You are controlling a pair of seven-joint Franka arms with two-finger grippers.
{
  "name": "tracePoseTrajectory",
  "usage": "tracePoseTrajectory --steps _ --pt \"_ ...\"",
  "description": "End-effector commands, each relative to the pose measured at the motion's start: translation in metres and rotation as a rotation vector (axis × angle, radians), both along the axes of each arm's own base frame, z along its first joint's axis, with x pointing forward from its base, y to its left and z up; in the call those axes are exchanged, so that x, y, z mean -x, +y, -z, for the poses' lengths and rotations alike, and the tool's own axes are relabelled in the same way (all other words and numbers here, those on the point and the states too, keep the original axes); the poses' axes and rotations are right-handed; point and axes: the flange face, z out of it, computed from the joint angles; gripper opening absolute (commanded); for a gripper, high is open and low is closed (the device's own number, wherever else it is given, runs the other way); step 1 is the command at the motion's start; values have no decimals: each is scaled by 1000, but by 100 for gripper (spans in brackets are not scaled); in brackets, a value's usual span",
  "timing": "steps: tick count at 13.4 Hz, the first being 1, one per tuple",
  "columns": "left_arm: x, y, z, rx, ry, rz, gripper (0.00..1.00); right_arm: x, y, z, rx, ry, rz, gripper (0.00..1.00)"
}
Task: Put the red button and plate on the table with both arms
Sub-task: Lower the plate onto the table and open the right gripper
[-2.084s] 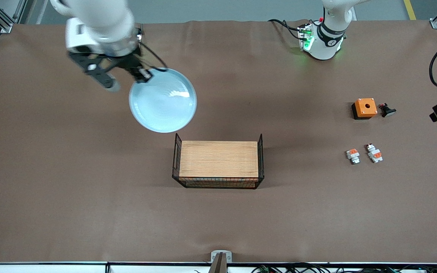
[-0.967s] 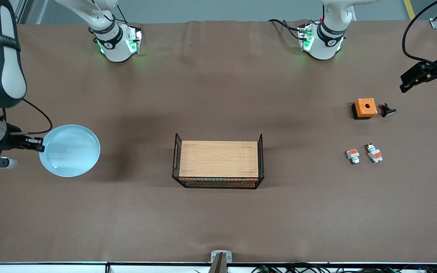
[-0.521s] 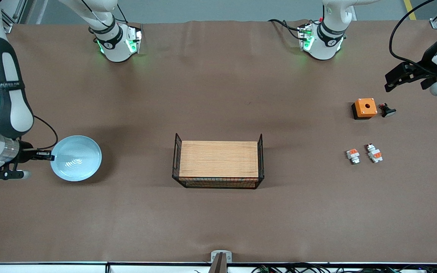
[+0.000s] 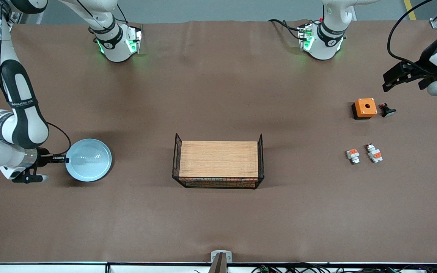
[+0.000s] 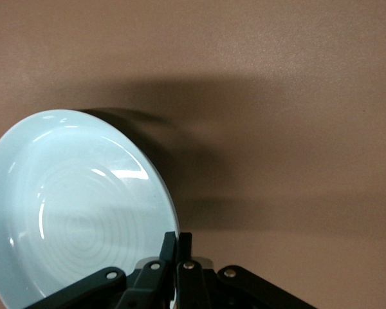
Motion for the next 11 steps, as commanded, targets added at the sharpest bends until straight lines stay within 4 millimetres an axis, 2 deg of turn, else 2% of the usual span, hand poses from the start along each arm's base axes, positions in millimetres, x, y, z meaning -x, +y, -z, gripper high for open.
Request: tracePoseTrajectory --steps 1,3,5,6,7,8,11 --pt "2 -1 -4 17 -9 13 100 -2 -7 14 -9 -25 1 3" --pt "1 0 -3 15 -9 12 100 -1 -8 22 -11 -18 1 11" --pt "1 0 -3 16 -11 10 100 -1 -15 20 -9 -27 16 68" --pt "0 1 -4 16 -17 7 100 -2 -17 17 -8 -31 20 90" --pt "-1 0 -3 18 -13 9 100 -2 -16 14 -9 -31 18 99" --pt "-2 0 -2 19 -12 9 100 -3 -13 7 -9 -28 17 100" --pt "-2 3 -3 17 -14 7 100 -6 -4 -47 -6 -46 1 100"
